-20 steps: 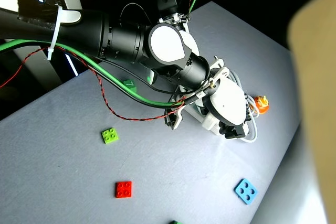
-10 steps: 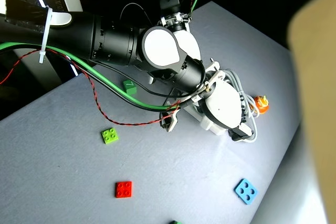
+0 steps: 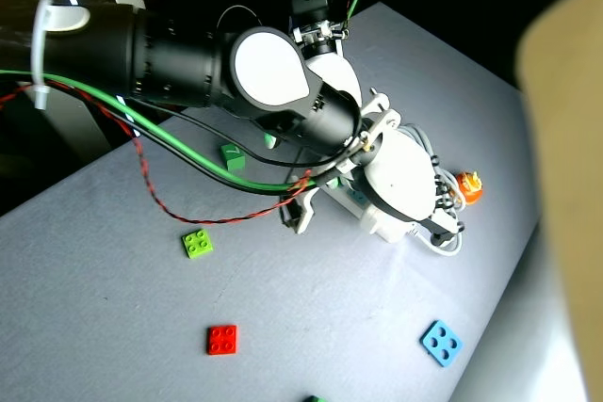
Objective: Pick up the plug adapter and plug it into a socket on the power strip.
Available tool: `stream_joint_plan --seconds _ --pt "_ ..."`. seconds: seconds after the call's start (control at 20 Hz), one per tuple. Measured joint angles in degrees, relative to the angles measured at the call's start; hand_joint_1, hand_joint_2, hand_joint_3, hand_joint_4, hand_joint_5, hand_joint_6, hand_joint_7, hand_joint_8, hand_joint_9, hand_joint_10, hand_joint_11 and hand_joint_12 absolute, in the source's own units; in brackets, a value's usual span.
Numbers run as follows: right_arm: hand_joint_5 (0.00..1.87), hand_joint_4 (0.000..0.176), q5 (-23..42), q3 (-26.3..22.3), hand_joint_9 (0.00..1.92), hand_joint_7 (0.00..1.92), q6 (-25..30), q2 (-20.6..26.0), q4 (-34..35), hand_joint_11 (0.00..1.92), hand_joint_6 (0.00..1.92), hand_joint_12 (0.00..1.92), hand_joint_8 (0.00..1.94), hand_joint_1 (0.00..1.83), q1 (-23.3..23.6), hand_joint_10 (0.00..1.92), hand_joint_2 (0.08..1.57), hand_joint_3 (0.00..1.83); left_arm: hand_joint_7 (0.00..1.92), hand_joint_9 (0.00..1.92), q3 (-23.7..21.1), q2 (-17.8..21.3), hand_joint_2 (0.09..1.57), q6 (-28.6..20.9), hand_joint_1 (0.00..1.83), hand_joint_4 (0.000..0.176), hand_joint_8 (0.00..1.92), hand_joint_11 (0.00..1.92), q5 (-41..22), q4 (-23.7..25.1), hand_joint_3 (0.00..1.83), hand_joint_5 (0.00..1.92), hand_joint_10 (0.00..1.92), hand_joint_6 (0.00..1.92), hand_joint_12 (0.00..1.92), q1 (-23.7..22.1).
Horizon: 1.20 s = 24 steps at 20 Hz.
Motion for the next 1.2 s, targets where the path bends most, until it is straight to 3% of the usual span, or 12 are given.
stream_joint_plan --seconds 0.3,0.35,0.4,0.45,0.55,0.65,0.7,0.85,1.05,1.1,1.15,1.2 --pt "0.43 0.000 -1.2 -16.4 0.46 0.48 -4.5 13.6 -0.2 0.00 0.01 1.15 0.01 0.83 4.2 0.03 0.92 0.00 0.06 0.04 0.0 3.2 1.24 -0.4 0.00 0.000 0.02 0.00 5.9 -0.2 0.00 0.05 0.01 0.01 0.00 -2.5" --pt "0.52 0.000 -1.4 -18.9 0.57 0.60 -4.6 15.7 0.2 0.04 0.03 1.24 0.03 0.75 4.9 0.06 0.93 0.00 0.38 0.35 -0.1 4.1 1.25 -0.3 0.00 0.000 0.06 0.00 6.4 -0.3 0.01 0.26 0.04 0.04 0.57 -3.1" --pt "0.66 0.000 -1.5 -22.1 0.67 0.74 -4.6 18.8 -0.1 0.17 0.05 1.30 0.10 0.70 5.9 0.22 0.92 0.00 0.56 0.46 -0.1 4.9 1.25 0.0 0.03 0.000 0.29 0.06 6.6 -0.3 0.00 0.50 0.48 0.13 1.08 -3.8" --pt "0.70 0.000 -1.5 -25.1 0.50 0.61 -5.1 21.7 -0.4 0.27 0.16 1.36 0.62 0.66 6.7 0.86 0.93 0.00 0.30 0.23 -0.1 5.7 1.25 0.3 0.03 0.000 1.14 0.04 6.8 -0.2 0.00 0.42 1.32 0.61 1.60 -4.5" --pt "0.45 0.000 -1.8 -30.4 0.35 0.38 -7.6 26.8 -0.3 0.30 1.04 1.55 1.44 0.64 7.8 1.46 0.93 0.00 0.28 0.23 -0.1 7.3 1.23 0.5 0.12 0.000 1.66 0.16 7.5 -0.3 0.00 0.36 1.80 1.13 1.91 -5.6" --pt "0.35 0.000 -2.5 -33.8 0.32 0.33 -8.5 29.7 -0.2 0.28 1.52 1.88 1.88 0.59 7.8 1.88 0.93 0.00 0.31 0.32 -0.1 9.0 1.21 1.7 0.15 0.000 1.90 0.33 8.7 -0.2 0.00 0.34 1.92 1.80 1.92 -7.6" --pt "0.32 0.000 -2.7 -35.4 0.34 0.33 -7.4 30.9 0.4 0.28 1.62 1.91 1.93 0.58 8.2 1.91 0.94 0.00 0.29 0.32 -0.1 9.9 1.21 2.7 0.13 0.000 1.92 0.35 9.4 -0.1 0.00 0.32 1.92 1.90 1.92 -9.1" --pt "0.22 0.000 -2.0 -39.8 0.43 0.36 -8.0 34.1 0.1 0.43 1.91 1.92 1.94 0.56 8.9 1.92 0.96 0.00 0.45 0.49 0.2 12.5 1.25 6.0 0.10 0.000 1.92 0.56 12.0 -0.2 0.01 0.43 1.92 1.92 1.92 -13.4" --pt "0.44 0.000 -0.4 -42.8 0.57 0.49 -8.6 37.9 0.2 0.70 1.92 1.92 1.94 0.54 7.5 1.92 0.97 0.00 1.28 1.23 1.2 13.7 1.33 10.8 0.00 0.000 1.92 1.21 14.1 0.2 0.00 1.23 1.92 1.92 1.92 -19.8" --pt "0.61 0.000 -0.5 -42.8 0.73 0.69 -8.2 38.8 0.3 0.86 1.92 1.92 1.94 0.49 7.2 1.92 0.98 0.00 1.37 1.33 1.2 13.8 1.33 11.5 0.01 0.037 1.92 1.29 14.6 0.1 0.00 1.32 1.92 1.92 1.92 -20.8" --pt "0.79 0.000 -0.5 -42.6 0.86 0.85 -7.6 39.8 0.0 0.99 1.92 1.92 1.94 0.44 6.6 1.92 1.00 0.00 1.45 1.44 1.2 13.9 1.34 12.7 0.00 0.148 1.92 1.37 15.0 0.0 0.00 1.37 1.92 1.88 1.92 -21.8" --pt "1.14 0.000 -0.5 -42.4 1.18 1.18 -7.6 40.3 -0.2 1.29 1.92 1.92 1.94 0.31 6.3 1.92 1.05 0.01 1.49 1.52 1.2 14.1 1.34 13.1 0.00 0.170 1.92 1.46 15.0 0.1 0.00 1.40 1.92 1.80 1.92 -22.3"
